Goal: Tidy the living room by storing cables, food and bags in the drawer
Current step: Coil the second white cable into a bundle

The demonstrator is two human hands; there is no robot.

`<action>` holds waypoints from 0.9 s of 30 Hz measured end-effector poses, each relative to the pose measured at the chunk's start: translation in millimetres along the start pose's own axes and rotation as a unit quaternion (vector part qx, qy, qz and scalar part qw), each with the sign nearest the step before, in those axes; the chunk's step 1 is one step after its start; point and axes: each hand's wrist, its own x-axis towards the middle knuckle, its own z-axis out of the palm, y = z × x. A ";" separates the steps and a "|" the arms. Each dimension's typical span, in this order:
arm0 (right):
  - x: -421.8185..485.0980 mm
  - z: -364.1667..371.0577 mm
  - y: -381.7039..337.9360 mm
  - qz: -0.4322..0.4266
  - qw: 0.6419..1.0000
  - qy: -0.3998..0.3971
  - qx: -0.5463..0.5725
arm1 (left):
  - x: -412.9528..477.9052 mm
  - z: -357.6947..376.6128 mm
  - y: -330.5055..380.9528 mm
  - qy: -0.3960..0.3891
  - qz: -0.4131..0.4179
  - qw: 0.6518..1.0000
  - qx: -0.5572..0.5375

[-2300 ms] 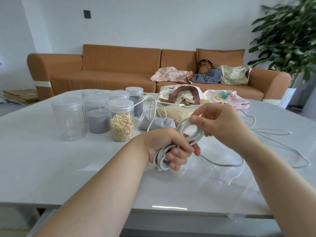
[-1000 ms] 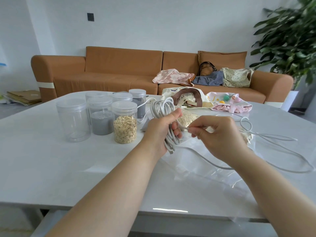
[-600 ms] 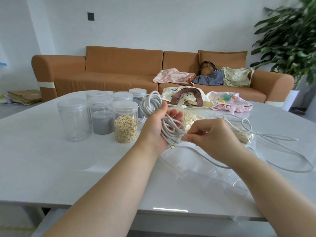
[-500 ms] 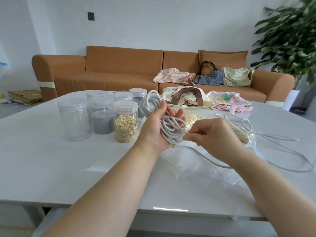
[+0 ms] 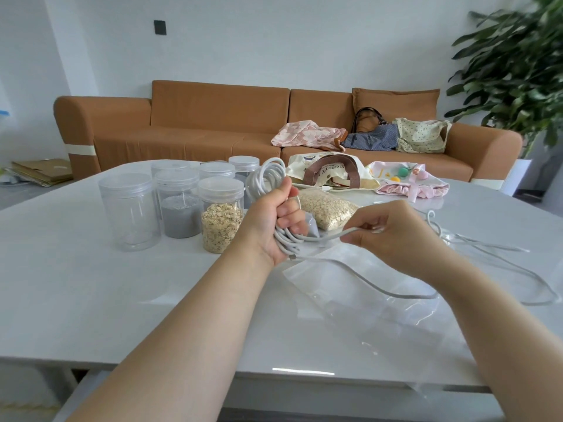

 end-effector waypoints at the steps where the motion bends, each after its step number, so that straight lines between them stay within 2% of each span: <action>1: 0.4 -1.5 0.3 0.001 1.000 0.001 -0.001 | 0.6 -0.1 -0.3 0.012 0.000 0.999 0.031; 6: 3.4 -8.8 8.8 -0.028 0.993 0.011 -0.112 | 1.4 -0.8 0.5 0.059 0.024 0.987 0.148; 8: 5.2 -13.3 13.7 -0.060 0.986 0.045 -0.147 | 1.8 -2.2 2.0 0.075 0.030 0.979 0.185; 11: 6.3 -17.9 15.2 -0.091 0.981 0.090 -0.143 | 2.2 -4.9 2.1 0.080 0.018 0.965 0.250; 14: 5.0 -14.7 10.7 -0.105 0.981 0.125 -0.108 | -0.7 -3.8 -3.0 0.039 -0.040 0.956 0.288; 18: 3.1 -12.6 3.4 -0.056 0.986 0.151 -0.042 | -4.6 1.4 -8.4 -0.018 -0.106 0.942 0.319; 22: 1.8 -10.1 1.4 -0.058 0.985 0.156 -0.044 | -9.0 5.8 -13.9 -0.078 -0.158 0.922 0.345; 27: 1.1 -7.5 -4.5 -0.084 0.980 0.171 -0.063 | -11.4 8.7 -20.5 -0.106 -0.176 0.899 0.386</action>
